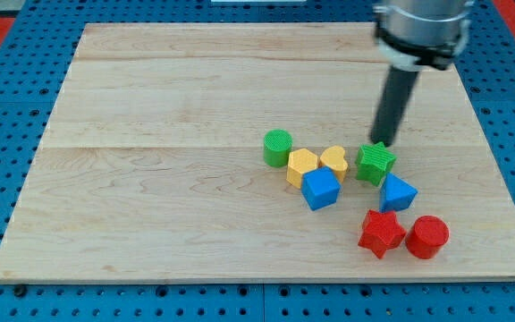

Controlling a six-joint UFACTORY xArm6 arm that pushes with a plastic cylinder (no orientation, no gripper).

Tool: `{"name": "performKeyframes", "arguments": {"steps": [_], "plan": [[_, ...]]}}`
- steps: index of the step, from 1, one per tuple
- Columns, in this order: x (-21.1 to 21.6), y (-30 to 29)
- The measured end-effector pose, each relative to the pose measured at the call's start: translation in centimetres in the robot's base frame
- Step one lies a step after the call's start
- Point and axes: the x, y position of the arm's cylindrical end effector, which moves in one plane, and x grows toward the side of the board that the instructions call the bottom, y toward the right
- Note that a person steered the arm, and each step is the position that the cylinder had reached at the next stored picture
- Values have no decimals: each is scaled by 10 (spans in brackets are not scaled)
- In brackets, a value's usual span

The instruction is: Push the green star into the yellow heart

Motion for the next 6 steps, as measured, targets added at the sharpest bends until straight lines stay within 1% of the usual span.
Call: {"name": "performKeyframes", "arguments": {"steps": [1,2,3,4,5,6], "plan": [[9,24],[23,11],[22,-1],[16,-24],[6,-64],[-47,-67]]}}
